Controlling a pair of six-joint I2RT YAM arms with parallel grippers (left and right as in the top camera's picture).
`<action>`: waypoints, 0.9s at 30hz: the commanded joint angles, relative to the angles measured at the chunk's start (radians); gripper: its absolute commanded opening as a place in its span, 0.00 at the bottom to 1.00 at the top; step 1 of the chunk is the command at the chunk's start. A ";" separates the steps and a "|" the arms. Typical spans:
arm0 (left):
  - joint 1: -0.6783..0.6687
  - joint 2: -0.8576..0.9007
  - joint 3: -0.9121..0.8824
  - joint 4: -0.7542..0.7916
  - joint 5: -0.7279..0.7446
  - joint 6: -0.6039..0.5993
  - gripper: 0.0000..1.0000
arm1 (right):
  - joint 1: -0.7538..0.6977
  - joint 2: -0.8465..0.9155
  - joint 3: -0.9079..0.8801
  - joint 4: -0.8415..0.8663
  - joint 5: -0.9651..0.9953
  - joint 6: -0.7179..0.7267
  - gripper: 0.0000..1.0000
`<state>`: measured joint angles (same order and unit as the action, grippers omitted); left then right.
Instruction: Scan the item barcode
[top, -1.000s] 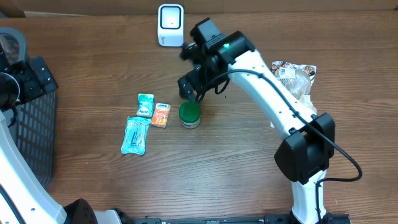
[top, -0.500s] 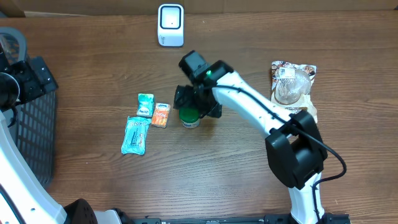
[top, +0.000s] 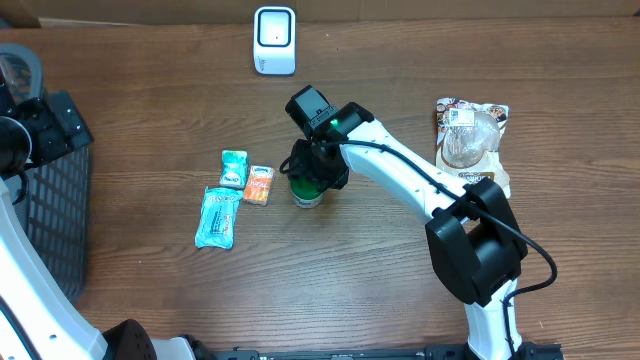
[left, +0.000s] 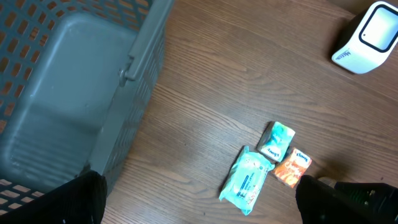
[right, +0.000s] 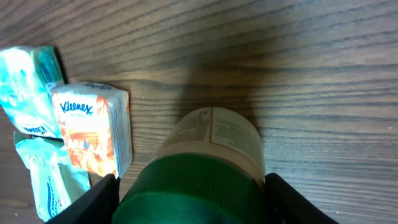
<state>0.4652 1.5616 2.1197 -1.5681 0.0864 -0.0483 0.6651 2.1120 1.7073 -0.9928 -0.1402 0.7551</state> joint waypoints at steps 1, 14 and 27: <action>-0.002 0.003 0.010 0.002 0.011 0.016 0.99 | -0.009 -0.011 -0.003 -0.015 0.011 -0.111 0.53; -0.002 0.003 0.010 0.002 0.011 0.016 0.99 | -0.032 -0.016 0.154 -0.087 -0.018 -0.950 0.54; -0.002 0.003 0.010 0.002 0.011 0.016 1.00 | -0.030 -0.011 0.139 -0.120 -0.018 -1.760 0.53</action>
<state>0.4652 1.5616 2.1197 -1.5677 0.0864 -0.0483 0.6346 2.1105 1.8347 -1.1156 -0.1520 -0.7723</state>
